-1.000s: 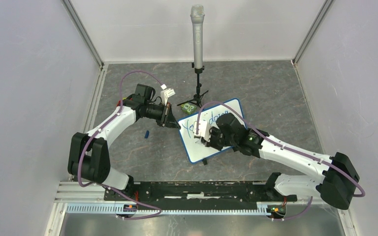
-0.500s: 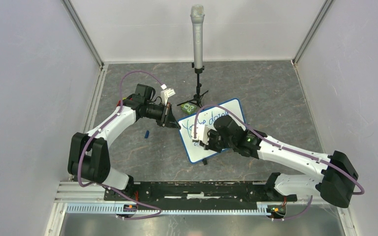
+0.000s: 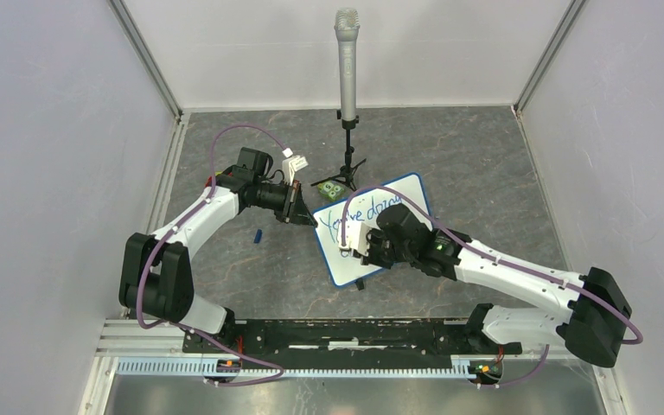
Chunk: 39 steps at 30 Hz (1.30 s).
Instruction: Write a sentence on the whiteboard
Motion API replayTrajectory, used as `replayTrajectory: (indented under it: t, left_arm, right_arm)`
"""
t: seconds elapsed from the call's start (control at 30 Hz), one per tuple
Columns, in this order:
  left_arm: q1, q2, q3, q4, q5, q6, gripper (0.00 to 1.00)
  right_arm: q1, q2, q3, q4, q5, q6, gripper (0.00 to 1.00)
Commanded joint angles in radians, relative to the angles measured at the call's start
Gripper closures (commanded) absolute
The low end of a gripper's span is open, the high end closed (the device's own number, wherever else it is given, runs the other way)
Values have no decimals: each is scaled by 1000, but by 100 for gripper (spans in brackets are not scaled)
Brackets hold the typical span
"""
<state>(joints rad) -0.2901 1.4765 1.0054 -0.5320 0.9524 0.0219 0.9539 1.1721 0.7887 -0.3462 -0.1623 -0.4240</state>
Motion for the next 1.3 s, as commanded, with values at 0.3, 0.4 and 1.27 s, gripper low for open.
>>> replayTrajectory:
  t: [0.3,0.4,1.27]
  left_arm:
    - [-3,6,39,3,-13,-4,98]
    - [-3,10,39,3,-13,-4,98]
    - [-3,13,38,2,-18,-2,98]
  right_arm:
    - [0,8,67,26,62,0,100]
    - [-1,6,49,12,52,-7,100]
    - [52,42,43,9,-50,11,100]
